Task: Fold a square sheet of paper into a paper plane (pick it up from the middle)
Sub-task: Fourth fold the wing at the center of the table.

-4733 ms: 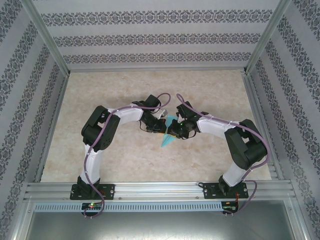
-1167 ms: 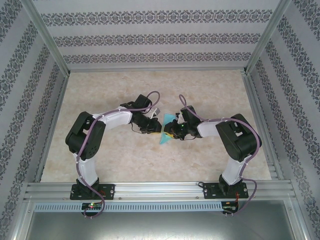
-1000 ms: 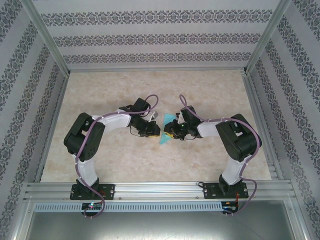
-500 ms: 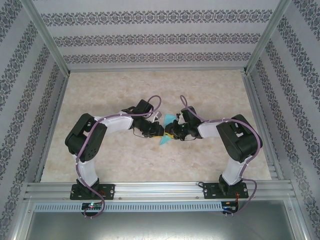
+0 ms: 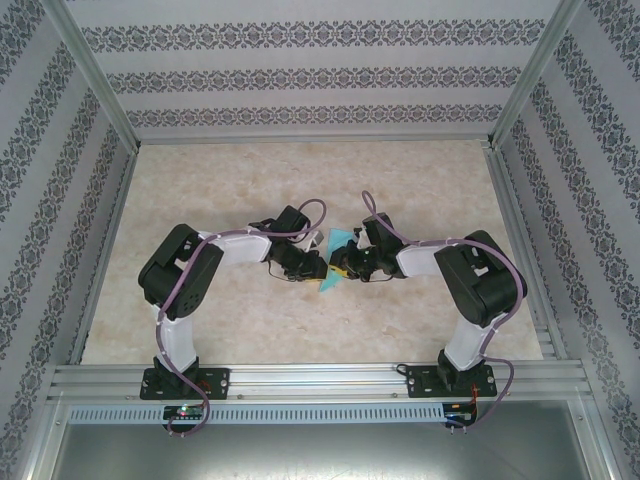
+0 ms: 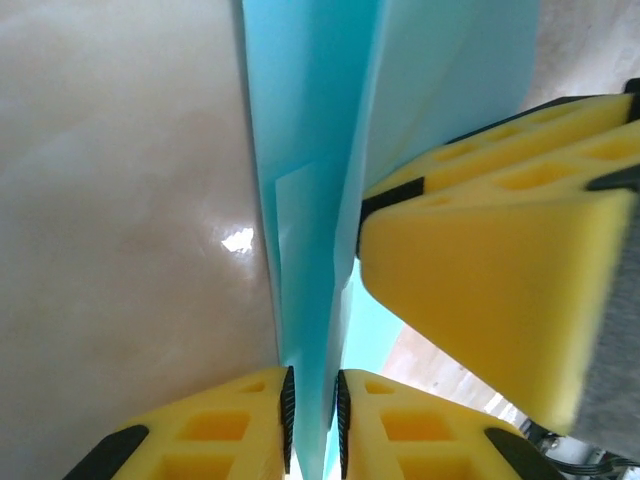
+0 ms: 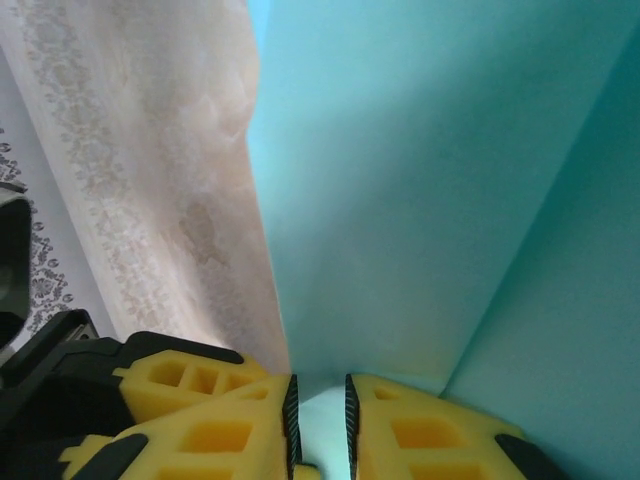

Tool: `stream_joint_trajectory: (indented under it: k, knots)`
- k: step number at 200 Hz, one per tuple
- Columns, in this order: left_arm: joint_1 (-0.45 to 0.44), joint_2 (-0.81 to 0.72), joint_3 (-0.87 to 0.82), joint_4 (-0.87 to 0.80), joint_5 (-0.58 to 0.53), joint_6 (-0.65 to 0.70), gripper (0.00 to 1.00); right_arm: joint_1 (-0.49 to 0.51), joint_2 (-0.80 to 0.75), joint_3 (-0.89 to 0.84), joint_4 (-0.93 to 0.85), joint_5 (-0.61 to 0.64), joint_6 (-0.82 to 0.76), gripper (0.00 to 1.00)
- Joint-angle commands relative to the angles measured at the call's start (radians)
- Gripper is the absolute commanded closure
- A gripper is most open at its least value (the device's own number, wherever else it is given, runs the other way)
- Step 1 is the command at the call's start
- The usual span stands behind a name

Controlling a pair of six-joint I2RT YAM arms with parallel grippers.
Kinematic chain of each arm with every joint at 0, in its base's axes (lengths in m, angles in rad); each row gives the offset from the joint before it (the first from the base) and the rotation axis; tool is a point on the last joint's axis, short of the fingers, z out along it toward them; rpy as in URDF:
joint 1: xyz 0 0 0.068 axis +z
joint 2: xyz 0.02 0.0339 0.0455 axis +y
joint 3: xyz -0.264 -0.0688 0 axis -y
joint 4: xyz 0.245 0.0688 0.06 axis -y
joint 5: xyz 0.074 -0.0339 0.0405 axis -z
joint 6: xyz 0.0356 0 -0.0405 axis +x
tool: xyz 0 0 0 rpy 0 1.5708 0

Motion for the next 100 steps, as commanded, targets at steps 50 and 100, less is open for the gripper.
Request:
stream_joint_trajectory:
  k: [50, 100]
  knots:
    - [-0.022, 0.034, -0.002, -0.046, -0.041, 0.060, 0.84, -0.012, -0.056, -0.007, -0.022, 0.004, 0.008, 0.78]
    - [-0.030, 0.035, 0.004, -0.064, -0.052, 0.082, 0.86, -0.032, -0.084, 0.053, -0.147, 0.035, -0.059, 0.77]
